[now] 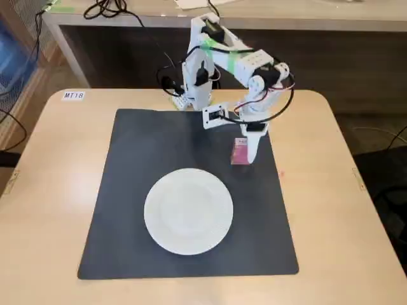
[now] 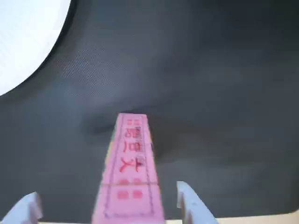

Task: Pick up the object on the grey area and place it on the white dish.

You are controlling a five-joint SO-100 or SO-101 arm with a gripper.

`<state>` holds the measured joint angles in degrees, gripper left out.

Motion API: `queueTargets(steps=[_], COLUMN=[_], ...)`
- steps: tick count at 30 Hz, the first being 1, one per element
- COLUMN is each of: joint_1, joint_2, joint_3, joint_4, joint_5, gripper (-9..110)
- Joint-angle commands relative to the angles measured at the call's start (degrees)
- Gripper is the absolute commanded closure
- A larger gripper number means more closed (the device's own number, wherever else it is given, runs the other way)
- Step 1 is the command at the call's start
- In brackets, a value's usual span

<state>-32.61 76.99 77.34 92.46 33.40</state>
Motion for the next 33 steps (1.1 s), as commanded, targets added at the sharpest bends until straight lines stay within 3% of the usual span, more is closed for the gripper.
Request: queueTargets(steps=[1,6,9,19,26,33], joint_1=[1.93,3.69,4.22,5.27,12.92,22.41], joint_2=[-1.49,-4.04,-3.96,0.00,-6.86,-15.64], joint_3=[-2.90,-2.99,-3.78,-17.14,-39.99,-47.37], joint_4=[-3.87,-8.70,-8.79,-6.15,-3.16,0.97], joint_5=[-0.53,-2.64,-3.87,-12.57,-26.72,-36.47], gripper=[75,95,101,101,101,101])
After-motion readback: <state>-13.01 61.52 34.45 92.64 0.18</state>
